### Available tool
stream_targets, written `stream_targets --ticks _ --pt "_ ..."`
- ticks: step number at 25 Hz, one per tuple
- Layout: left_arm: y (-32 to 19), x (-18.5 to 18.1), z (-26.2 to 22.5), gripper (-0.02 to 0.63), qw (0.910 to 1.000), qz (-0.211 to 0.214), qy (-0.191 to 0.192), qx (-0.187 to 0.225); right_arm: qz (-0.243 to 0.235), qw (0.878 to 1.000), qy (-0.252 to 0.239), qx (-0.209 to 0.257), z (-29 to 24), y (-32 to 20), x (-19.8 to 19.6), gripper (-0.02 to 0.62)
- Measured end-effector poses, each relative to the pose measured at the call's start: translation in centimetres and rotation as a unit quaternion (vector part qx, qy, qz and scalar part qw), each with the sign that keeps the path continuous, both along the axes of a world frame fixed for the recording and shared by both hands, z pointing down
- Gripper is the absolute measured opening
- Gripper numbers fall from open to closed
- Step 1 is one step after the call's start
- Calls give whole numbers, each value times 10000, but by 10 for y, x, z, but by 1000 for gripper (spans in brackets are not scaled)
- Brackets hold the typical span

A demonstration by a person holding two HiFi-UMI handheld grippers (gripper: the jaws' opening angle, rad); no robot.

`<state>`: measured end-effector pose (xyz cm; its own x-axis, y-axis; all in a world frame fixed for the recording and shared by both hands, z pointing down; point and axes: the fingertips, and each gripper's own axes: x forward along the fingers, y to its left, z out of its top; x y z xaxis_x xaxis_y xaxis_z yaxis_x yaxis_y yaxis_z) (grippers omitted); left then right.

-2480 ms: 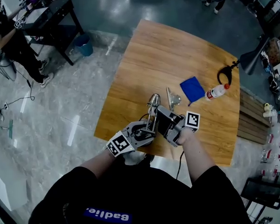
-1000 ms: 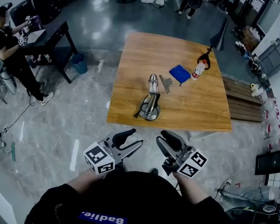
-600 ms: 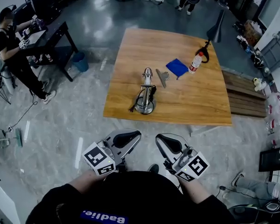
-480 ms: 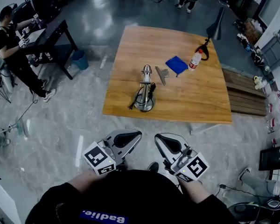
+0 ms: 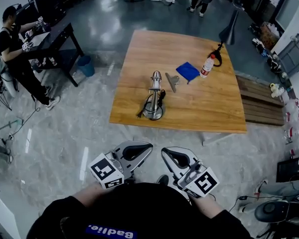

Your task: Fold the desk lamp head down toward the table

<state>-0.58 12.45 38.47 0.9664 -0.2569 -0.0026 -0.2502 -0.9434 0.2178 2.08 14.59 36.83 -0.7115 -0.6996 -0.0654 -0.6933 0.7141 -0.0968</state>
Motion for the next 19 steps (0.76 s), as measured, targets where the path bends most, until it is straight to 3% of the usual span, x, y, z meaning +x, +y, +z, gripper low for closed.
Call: stream_targets --ticks 19 --pt "13 -1 0 9 9998 162 -97 120 -22 9999 143 -51 -1 -1 -2 5"
